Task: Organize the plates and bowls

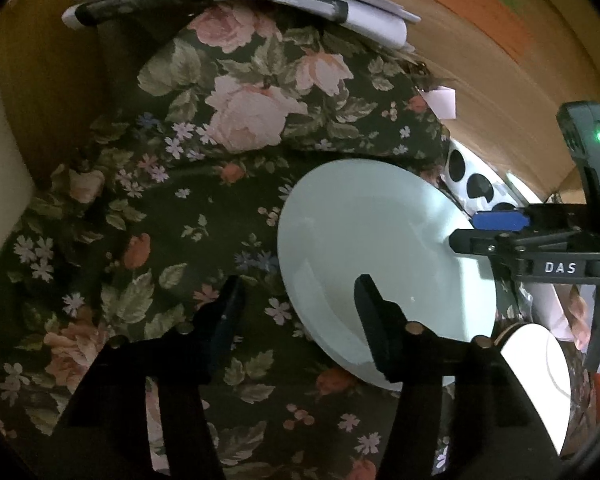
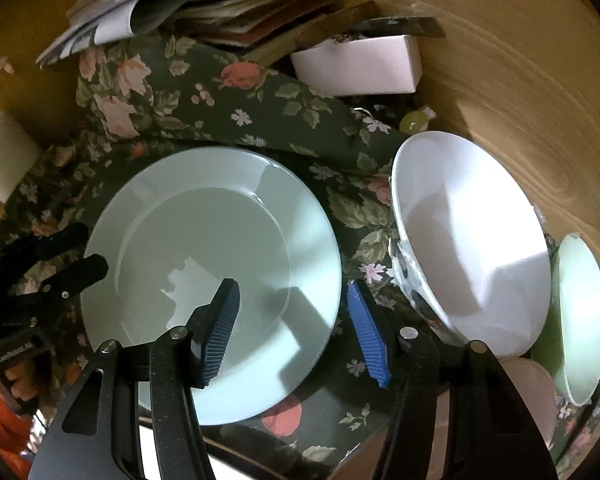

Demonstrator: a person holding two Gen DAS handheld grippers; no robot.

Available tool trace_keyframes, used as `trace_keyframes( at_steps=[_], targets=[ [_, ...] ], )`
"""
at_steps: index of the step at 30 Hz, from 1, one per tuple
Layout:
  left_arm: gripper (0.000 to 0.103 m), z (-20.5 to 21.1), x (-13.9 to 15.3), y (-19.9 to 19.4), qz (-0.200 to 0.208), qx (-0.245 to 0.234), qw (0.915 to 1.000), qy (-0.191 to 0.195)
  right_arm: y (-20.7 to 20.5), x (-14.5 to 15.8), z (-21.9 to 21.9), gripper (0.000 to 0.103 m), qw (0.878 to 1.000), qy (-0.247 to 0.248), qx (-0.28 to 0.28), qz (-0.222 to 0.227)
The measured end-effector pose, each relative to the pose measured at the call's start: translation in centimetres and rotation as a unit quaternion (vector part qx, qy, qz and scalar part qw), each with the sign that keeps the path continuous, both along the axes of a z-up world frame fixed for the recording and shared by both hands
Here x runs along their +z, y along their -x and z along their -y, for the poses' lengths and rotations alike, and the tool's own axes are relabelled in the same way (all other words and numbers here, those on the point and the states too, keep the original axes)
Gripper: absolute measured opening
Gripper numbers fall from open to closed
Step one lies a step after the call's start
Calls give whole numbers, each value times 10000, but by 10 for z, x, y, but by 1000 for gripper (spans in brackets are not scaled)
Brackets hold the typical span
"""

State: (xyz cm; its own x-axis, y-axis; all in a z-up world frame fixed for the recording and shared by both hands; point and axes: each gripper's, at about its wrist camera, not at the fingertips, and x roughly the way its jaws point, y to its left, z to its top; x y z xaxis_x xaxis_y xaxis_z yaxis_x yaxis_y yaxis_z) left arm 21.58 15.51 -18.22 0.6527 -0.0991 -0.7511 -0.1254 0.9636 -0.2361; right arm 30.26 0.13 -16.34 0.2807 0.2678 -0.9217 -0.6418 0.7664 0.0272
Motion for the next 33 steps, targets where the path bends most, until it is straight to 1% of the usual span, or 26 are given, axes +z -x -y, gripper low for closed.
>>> trace_keyframes(
  at_steps=[3, 5, 6, 9, 11, 15, 18, 19, 22, 24, 26, 28, 30, 33],
  targets=[
    [53, 4, -1, -3, -23, -27, 10000, -34, 2, -11, -9, 52, 9997, 170, 121, -106],
    [51, 5, -1, -3, -35, -54, 10000, -36, 4, -15, -13, 53, 9994, 306, 162, -80],
    [50, 6, -1, -2, -28, -70, 10000, -37, 5, -15, -14, 53, 9994, 276, 180, -93],
    [49, 7, 0, 1, 29, -120, 9999, -26, 6, -12, -12, 53, 9994, -33, 218, -284],
    [49, 5, 2, 7, 60, -105, 9999, -98, 10, -12, -15, 52, 9989, -154, 273, -351],
    [49, -9, 4, 21, 51, 62, 9998, -184, 28, -14, -28, 52, 9978, -205, 533, -338],
    [49, -20, 3, 28, -5, 198, 9995, -251, 38, -14, -37, 52, 9962, -341, 678, -421],
    [49, -23, 2, 31, -16, 223, 9994, -273, 41, -14, -38, 52, 9961, -424, 639, -433],
    [48, -31, 0, 34, -44, 313, 9991, -291, 39, -19, -39, 52, 9957, -695, 270, -555],
    [45, -33, 0, 32, -56, 348, 9990, -276, 35, -24, -36, 48, 9940, -833, 71, -710],
    [40, -36, 0, 30, -38, 396, 9989, -240, 29, -27, -34, 40, 9941, -830, -20, -693],
    [35, -39, -1, 27, -35, 450, 9988, -167, 24, -31, -33, 35, 9938, -830, -90, -732],
    [32, -42, -2, 24, -16, 468, 9989, -76, 24, -29, -30, 34, 9938, -845, -99, -717],
    [30, -41, -7, 20, -59, 413, 9991, -89, 27, -31, -33, 34, 9955, -758, -7, -574]
  ],
)
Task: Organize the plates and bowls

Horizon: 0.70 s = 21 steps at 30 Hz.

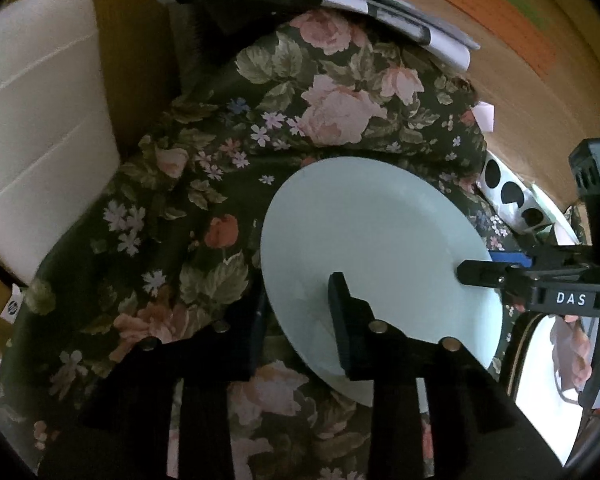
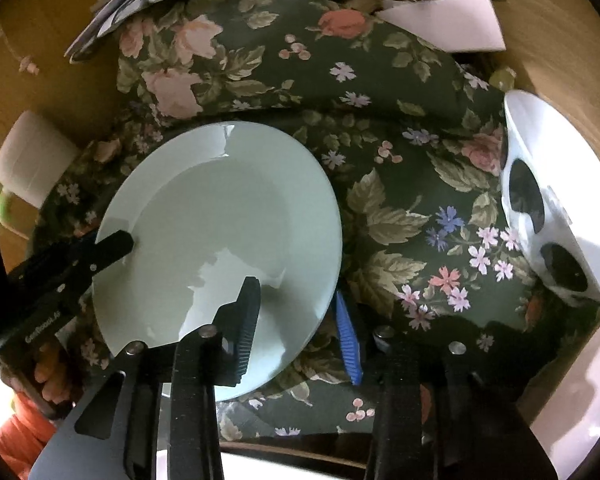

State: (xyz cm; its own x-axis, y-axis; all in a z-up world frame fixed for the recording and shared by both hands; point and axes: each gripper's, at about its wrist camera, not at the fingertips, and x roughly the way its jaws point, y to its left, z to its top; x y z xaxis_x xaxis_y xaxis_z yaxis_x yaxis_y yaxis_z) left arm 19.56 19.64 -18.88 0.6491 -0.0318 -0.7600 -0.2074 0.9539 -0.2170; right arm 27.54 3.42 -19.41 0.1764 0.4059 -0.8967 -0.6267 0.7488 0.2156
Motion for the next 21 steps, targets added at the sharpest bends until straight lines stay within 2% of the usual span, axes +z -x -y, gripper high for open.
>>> trace_keyframes(
  at_steps=[3, 7, 11, 21],
  targets=[
    [30, 2, 1, -1, -5, -5, 10000, -69, 4, -1, -1, 34, 9999, 15, 3, 125],
    [29, -1, 2, -2, 3, 18, 10000, 76, 5, 0, -1, 34, 9999, 20, 60, 144],
    [29, 0, 9, 2, 94, 21, 9999, 31, 6, 4, 0, 34, 9998, -105, 66, 180],
    [29, 10, 28, 17, 286, 11, 9996, -25, 22, 40, 23, 34, 9979, -294, 52, 573]
  ],
)
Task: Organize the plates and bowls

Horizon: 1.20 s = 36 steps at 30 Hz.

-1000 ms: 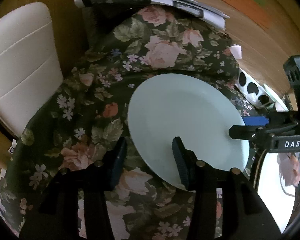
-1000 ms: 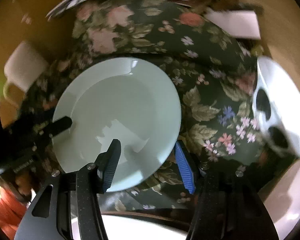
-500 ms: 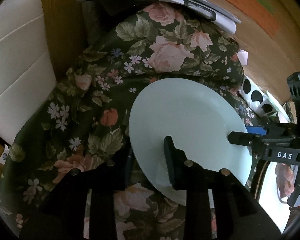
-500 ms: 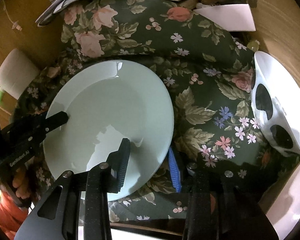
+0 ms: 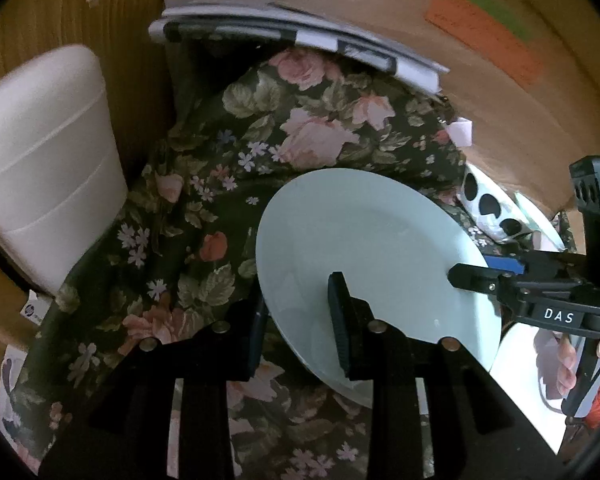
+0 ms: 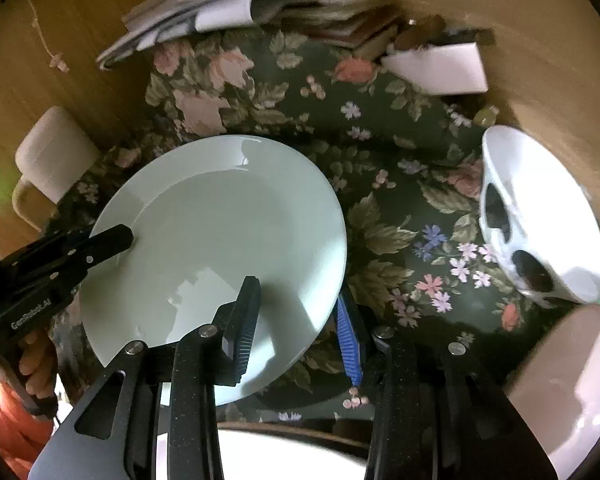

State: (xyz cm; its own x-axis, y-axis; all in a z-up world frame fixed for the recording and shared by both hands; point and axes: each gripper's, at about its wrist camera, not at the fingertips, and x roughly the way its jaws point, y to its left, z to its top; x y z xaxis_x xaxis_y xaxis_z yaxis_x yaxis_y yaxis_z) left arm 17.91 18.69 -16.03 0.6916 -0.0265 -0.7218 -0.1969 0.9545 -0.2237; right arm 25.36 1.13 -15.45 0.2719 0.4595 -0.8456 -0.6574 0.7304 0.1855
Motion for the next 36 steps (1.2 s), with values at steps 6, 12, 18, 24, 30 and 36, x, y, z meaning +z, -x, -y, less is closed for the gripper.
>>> trace_keyframes(
  at_steps=[6, 12, 18, 24, 30, 36],
  targets=[
    [29, 11, 18, 14, 187, -43, 9998, -47, 11, 22, 16, 34, 9995, -162, -84, 268],
    [29, 25, 32, 26, 354, -125, 9992, -124, 21, 34, 33, 34, 9987, -332, -234, 320],
    [30, 40, 41, 36, 442, -228, 9986, -202, 40, 46, 52, 34, 9972, -426, -358, 503],
    [29, 56, 47, 50, 508, -344, 9979, -217, 59, 48, 65, 34, 9961, -518, -420, 571],
    [30, 73, 51, 64, 542, -449, 9973, -217, 77, 53, 82, 34, 9944, -595, -531, 688],
    [30, 89, 54, 78, 604, -530, 9965, -241, 90, 56, 98, 34, 9932, -640, -603, 762]
  ],
)
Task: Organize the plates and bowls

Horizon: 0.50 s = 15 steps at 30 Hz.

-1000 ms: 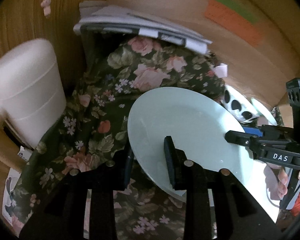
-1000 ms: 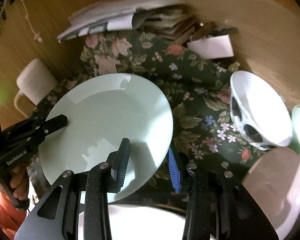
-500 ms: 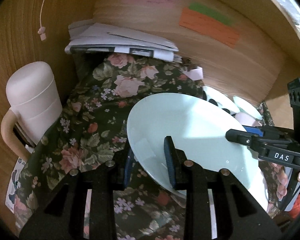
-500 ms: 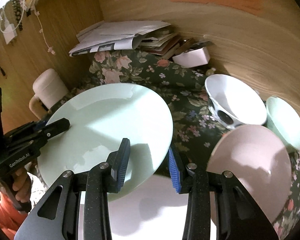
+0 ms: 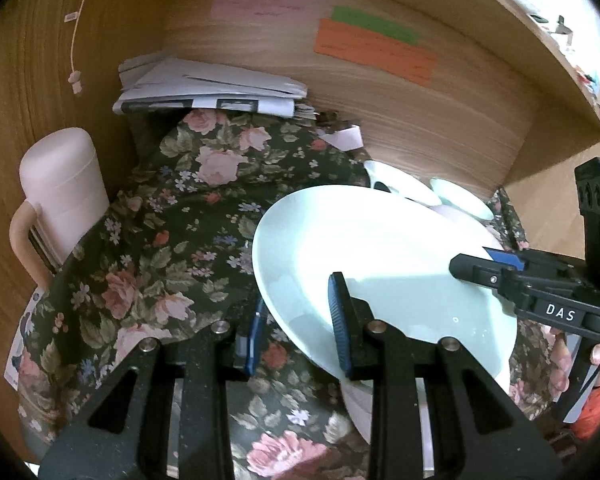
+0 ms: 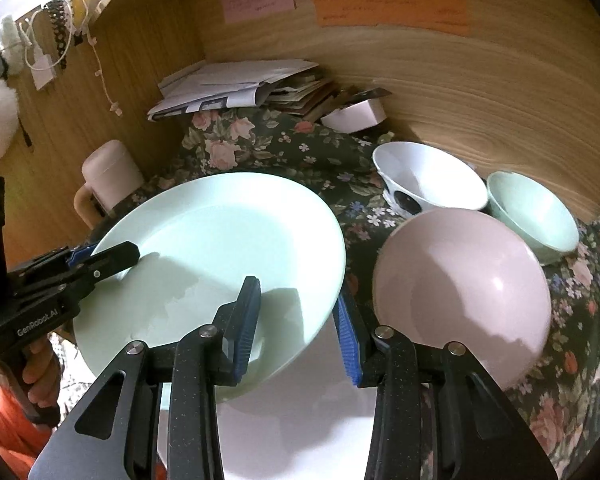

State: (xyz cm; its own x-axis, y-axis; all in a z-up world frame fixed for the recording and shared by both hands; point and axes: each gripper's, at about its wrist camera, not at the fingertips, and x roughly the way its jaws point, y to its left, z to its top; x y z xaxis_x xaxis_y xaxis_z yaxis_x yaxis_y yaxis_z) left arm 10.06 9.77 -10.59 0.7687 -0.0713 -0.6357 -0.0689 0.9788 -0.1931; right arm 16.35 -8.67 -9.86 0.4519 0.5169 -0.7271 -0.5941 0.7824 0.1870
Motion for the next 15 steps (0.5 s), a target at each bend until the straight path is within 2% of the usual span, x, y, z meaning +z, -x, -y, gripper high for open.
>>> trace_keyframes(
  at_steps=[15],
  targets=[
    [29, 26, -2, 23, -50, -148, 9999, 74, 32, -5, 31, 34, 9996, -163, -218, 45]
  ],
)
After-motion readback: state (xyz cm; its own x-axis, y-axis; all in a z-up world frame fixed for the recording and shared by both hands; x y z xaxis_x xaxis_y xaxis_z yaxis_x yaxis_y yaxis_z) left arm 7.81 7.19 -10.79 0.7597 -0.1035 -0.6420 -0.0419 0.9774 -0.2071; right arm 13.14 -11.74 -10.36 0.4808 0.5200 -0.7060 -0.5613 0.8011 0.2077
